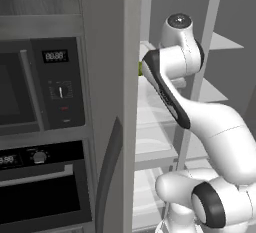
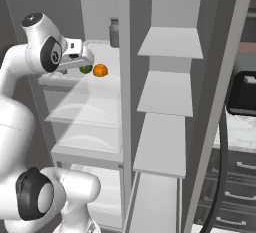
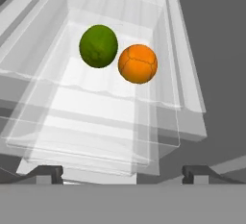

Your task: Take the lime and orange from the fridge shelf and place them in the freezer drawer to begin freezing them.

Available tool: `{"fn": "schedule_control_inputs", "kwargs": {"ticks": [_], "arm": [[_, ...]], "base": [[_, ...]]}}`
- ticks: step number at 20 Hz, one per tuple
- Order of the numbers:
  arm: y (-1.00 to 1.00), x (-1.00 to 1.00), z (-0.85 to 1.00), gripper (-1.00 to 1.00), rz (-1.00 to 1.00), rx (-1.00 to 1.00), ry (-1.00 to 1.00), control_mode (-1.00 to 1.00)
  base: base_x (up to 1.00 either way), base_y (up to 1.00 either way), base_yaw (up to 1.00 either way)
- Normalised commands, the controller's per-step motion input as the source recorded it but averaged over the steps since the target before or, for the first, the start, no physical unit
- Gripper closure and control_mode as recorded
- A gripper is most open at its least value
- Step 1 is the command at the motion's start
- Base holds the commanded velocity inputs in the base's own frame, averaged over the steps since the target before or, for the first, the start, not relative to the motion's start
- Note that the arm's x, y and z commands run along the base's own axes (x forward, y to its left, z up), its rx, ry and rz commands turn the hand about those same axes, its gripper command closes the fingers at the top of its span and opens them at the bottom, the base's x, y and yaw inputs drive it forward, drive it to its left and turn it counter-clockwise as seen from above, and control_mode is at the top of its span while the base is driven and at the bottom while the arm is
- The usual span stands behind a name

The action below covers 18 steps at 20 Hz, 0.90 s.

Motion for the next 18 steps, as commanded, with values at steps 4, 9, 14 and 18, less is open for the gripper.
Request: {"fn": "schedule_control_inputs", "kwargs": {"ticks": [4, 9, 14, 18], "arm": [[-0.15, 0.38, -0.07, -1.00, 0.00, 0.00, 0.00, -1.00], [-0.13, 0.37, -0.05, -1.00, 0.02, 0.00, 0.01, -1.00], [-0.02, 0.22, -0.17, -1.00, 0.06, 0.00, 0.00, -1.00], [-0.02, 0.32, -0.23, -1.00, 0.07, 0.00, 0.00, -1.00]], "base": [[0.00, 0.00, 0.00], [0.00, 0.00, 0.00], [0.00, 0.00, 0.00], [0.00, 0.00, 0.00]]}}
